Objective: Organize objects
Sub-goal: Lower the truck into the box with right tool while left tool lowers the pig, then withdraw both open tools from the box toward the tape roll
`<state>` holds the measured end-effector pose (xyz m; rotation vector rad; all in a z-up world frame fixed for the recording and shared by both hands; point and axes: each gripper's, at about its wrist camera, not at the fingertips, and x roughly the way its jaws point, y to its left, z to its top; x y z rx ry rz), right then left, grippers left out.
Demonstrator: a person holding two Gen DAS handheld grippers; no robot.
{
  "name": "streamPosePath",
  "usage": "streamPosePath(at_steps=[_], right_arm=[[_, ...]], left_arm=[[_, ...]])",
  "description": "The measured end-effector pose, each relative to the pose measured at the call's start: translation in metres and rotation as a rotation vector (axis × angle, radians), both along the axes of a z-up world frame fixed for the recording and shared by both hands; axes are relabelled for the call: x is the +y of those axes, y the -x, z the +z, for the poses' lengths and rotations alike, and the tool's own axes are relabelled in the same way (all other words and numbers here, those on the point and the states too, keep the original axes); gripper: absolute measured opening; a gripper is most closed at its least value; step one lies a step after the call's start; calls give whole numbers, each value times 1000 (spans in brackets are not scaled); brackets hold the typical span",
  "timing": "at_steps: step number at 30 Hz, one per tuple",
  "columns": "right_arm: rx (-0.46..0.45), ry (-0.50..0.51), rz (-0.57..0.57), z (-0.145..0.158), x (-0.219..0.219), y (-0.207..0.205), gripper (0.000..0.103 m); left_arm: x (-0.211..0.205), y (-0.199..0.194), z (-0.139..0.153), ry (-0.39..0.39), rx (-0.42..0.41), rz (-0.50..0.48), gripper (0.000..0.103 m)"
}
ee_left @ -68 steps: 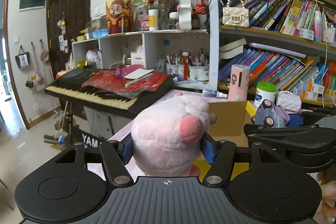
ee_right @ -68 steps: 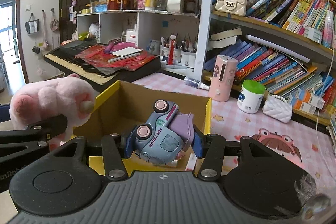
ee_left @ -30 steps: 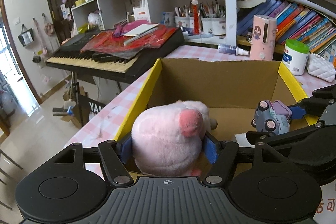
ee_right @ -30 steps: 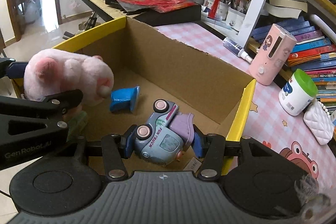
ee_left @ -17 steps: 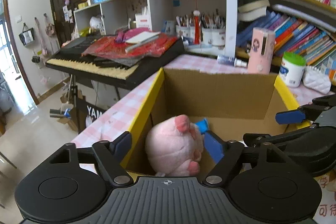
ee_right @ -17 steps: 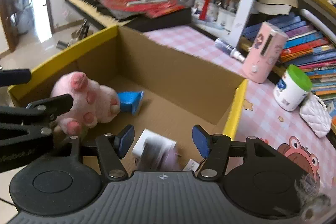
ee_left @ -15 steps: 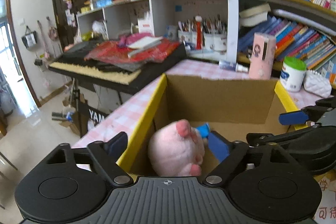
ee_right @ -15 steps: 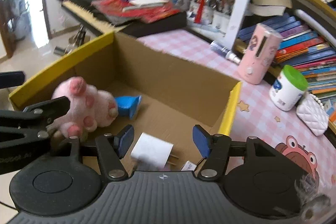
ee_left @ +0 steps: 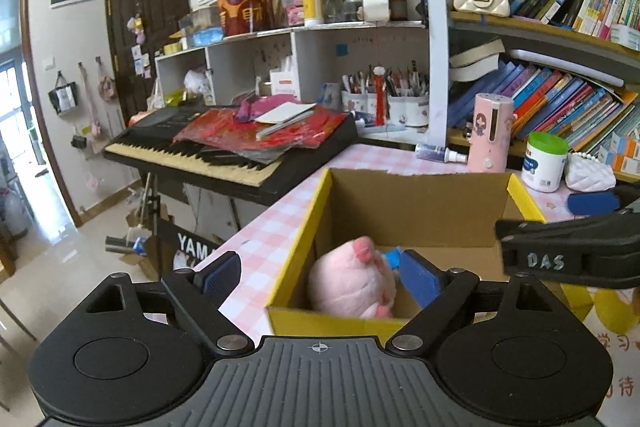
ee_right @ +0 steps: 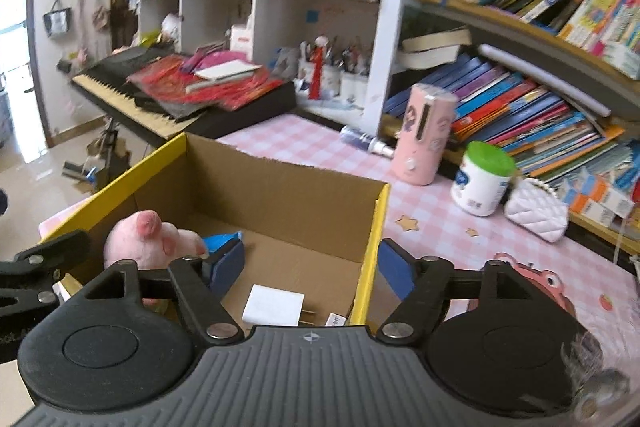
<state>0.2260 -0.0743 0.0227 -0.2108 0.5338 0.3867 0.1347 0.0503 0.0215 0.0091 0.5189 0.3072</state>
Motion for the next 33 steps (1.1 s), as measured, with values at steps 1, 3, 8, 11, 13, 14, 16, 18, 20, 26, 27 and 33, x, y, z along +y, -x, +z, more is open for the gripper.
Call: streamPosePath(at_steps=[1, 3, 8, 11, 13, 14, 16, 18, 20, 26, 27, 33], right_arm=[[-11, -1, -10, 1, 0, 5, 76], [-27, -2, -23, 2, 0, 16, 78], [-25, 2, -41, -1, 0, 42, 80], [-20, 3, -61, -3, 0, 57, 83], [-18, 9, -85, -5, 0, 67, 86], [-17, 13, -99, -6, 1, 72, 88], [-12, 21, -124, -9, 2, 84, 89], [-1, 27, -133, -13, 3, 96, 90], [7, 40, -144, -16, 5, 108, 90], [24, 71, -160, -26, 9, 141, 96], [29, 75, -162, -27, 9, 147, 97], [54, 93, -179, -36, 8, 176, 99]], left_arm=[[1, 4, -1, 2, 3, 2, 89], [2, 11, -1, 2, 4, 4, 89], [4, 30, -2, 0, 4, -5, 89], [6, 42, -4, -4, 10, -4, 89], [7, 51, -6, -8, 23, 4, 91], [7, 56, -8, -12, 31, 11, 93], [7, 66, -11, -19, 43, 15, 93], [7, 75, -13, -23, 58, 15, 93], [7, 85, -15, -29, 71, 20, 93], [8, 111, -22, -38, 114, 14, 94], [9, 115, -24, -40, 121, 10, 94], [5, 136, -29, -53, 149, -14, 95]])
